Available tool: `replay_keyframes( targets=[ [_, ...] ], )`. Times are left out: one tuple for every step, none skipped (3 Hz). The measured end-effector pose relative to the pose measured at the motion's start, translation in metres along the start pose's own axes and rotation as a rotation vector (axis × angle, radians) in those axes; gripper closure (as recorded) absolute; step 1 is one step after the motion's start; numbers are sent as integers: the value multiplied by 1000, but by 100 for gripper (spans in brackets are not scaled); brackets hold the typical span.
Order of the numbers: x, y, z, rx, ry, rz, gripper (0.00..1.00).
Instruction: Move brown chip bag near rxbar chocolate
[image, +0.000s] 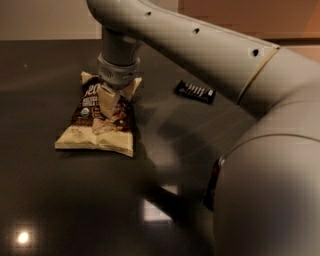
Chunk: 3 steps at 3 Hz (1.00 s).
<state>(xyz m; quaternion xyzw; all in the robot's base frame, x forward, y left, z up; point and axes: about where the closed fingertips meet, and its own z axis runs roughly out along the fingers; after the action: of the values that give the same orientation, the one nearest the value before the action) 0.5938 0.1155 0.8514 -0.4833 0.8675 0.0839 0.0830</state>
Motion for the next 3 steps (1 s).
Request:
replay_keyframes(
  targets=[
    [2,2,-3,-12,-9,-3,88],
    [3,3,-9,-19,-22,-13,100],
    [6,-3,-31,-14,-47,-43,100]
  ],
)
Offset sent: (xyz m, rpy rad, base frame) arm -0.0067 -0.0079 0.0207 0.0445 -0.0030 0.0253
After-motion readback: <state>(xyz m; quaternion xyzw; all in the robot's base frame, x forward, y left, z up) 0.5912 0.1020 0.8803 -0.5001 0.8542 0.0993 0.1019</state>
